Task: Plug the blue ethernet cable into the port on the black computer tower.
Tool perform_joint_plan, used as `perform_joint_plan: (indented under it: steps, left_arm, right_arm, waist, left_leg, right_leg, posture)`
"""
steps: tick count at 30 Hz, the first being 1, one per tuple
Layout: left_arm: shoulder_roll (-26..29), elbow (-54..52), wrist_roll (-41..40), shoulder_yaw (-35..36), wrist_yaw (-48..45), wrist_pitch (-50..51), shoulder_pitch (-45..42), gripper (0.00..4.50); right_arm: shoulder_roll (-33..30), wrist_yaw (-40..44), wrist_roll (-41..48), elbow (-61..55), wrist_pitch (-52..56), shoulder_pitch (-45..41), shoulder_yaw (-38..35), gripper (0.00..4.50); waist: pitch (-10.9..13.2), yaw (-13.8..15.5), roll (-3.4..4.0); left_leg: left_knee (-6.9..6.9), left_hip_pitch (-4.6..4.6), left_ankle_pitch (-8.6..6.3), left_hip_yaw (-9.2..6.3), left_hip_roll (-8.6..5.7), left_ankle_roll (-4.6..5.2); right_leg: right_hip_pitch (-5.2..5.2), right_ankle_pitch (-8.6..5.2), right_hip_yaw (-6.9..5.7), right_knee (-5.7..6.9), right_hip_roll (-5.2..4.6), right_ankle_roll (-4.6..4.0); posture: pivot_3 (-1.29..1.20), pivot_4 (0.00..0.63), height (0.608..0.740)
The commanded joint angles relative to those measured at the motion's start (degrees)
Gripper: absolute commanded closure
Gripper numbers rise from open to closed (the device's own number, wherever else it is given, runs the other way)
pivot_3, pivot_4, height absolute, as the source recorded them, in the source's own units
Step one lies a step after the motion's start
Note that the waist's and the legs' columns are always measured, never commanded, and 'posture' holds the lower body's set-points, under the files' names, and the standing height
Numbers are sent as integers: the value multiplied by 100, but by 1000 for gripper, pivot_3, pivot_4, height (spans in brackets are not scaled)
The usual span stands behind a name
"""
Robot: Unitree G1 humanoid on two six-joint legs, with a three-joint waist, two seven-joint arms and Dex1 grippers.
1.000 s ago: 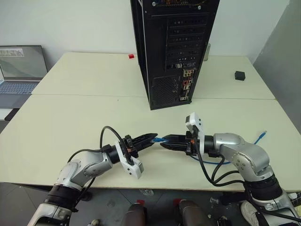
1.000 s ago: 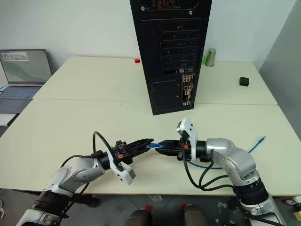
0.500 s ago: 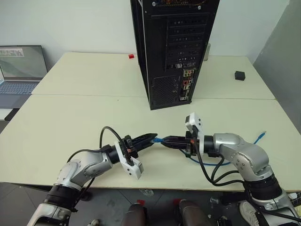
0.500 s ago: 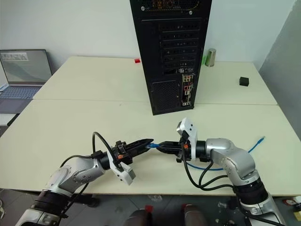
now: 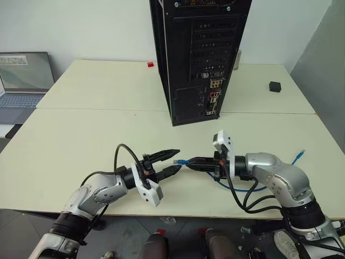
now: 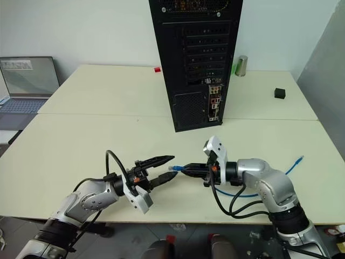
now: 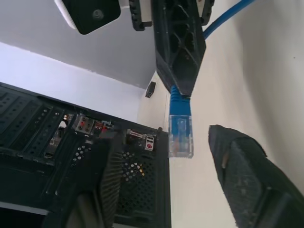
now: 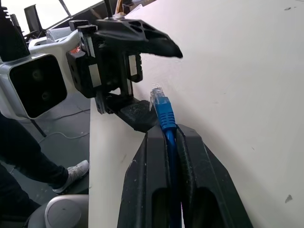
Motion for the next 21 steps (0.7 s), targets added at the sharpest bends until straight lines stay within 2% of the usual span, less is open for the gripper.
perform_joint_plan:
  steps: [1, 4, 7, 14, 21]
  left_arm:
    - [-72, -630, -864, 24, -347, 684, 403, 675]
    - [-331, -1030, -1256, 48, -566, 1497, 526, 675]
    - [-818, -1417, -1414, 50, -689, 2656, 374, 675]
    - [-2429, -2029, -2548, 335, -540, 6570, -479, 675]
    - [-3444, -2313, -3009, 570, -71, 8348, -1136, 675]
  right_arm:
    - [-43, -490, -161, -95, -352, -142, -640, 4500]
    - [65, -906, -280, -152, -481, -145, -880, 4500]
    - [253, -1711, -765, -299, -685, -129, -1020, 4500]
    - [855, -3457, -2120, -163, -1323, -266, -910, 4500]
    - [1335, -4066, -2618, 506, -1636, -650, -900, 4500]
  waist:
    - [0, -10, 0]
    - [0, -2, 0]
    - [0, 4, 0]
    - [-1, -3, -1]
    - [0, -13, -1]
  left_leg:
    - [-1, 1, 0, -1, 1, 0]
    - [0, 0, 0, -2, 0, 0]
    - [1, -2, 0, 1, 0, 0]
    - [3, -6, 1, 4, -7, -1]
    - [2, -6, 2, 4, -4, -3]
  right_leg:
    - [-1, 0, 1, 0, 0, 0]
    - [-1, 0, 3, 0, -1, 0]
    - [1, 0, 1, 2, 1, 0]
    - [0, -1, 1, 5, 18, 2]
    - [0, 0, 6, 5, 25, 1]
  posture:
    - [0, 150, 740]
    - [0, 150, 740]
    - [0, 150, 740]
    - [0, 150, 740]
    - [0, 150, 740]
